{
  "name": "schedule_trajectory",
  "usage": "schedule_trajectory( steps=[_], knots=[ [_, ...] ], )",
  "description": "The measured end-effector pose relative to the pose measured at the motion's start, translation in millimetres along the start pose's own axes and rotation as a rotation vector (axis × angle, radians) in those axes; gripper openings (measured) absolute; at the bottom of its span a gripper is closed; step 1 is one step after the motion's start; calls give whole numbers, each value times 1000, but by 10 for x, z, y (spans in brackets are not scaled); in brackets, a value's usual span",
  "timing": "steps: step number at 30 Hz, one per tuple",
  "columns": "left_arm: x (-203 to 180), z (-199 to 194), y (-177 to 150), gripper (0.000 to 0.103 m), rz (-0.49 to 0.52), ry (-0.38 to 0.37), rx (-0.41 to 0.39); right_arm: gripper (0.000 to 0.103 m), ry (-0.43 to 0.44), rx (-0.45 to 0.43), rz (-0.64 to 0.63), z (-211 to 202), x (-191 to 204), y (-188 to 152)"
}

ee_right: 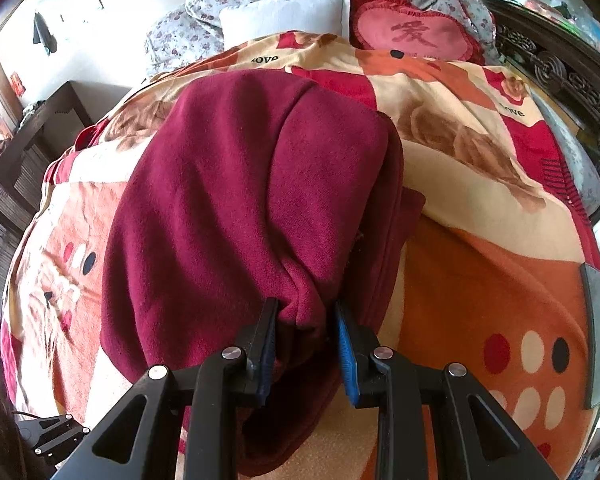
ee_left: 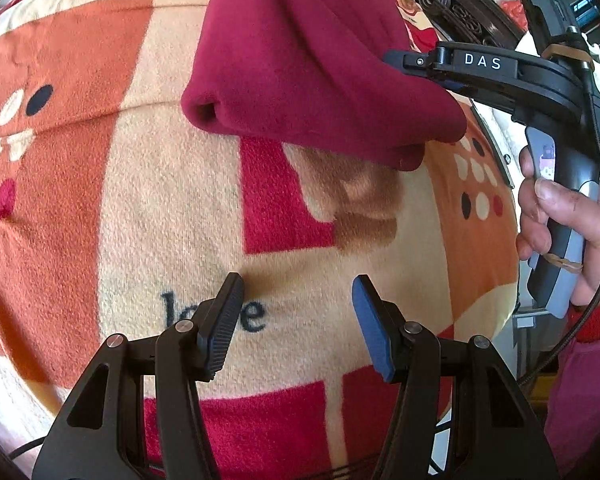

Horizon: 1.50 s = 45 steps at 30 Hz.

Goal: Fold small clothes

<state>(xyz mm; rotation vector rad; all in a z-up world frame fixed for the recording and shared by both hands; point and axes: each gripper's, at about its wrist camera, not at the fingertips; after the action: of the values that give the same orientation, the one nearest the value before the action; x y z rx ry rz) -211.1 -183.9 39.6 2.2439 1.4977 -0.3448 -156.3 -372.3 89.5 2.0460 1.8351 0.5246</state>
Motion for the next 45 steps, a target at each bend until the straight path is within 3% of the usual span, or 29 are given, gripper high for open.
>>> schedule_trajectory(
  steps=[10,24,36,45],
  knots=[
    [278,-180,306,56,-93,-10,-54,26,15,-2,14,7,-19,-9],
    [328,-232,287,56,-112,-29,-61,26,13,13,14,23,-25,9],
    [244,-214,48,56,-115,-138,27,26,6,33,14,41,-22,32],
    [181,-173,-134,56,-89,-166,79,26,5,43,29,59,-24,34]
  ],
)
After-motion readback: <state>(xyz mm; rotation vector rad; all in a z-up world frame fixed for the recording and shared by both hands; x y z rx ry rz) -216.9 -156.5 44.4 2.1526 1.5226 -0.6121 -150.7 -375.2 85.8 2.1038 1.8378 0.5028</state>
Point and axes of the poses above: each gripper's, at about its wrist camera, not at the fingertips, and z roughly the way its jaws point, x to its left, y to its top, and after that the axes turned 9 degrees about -z, right-handed
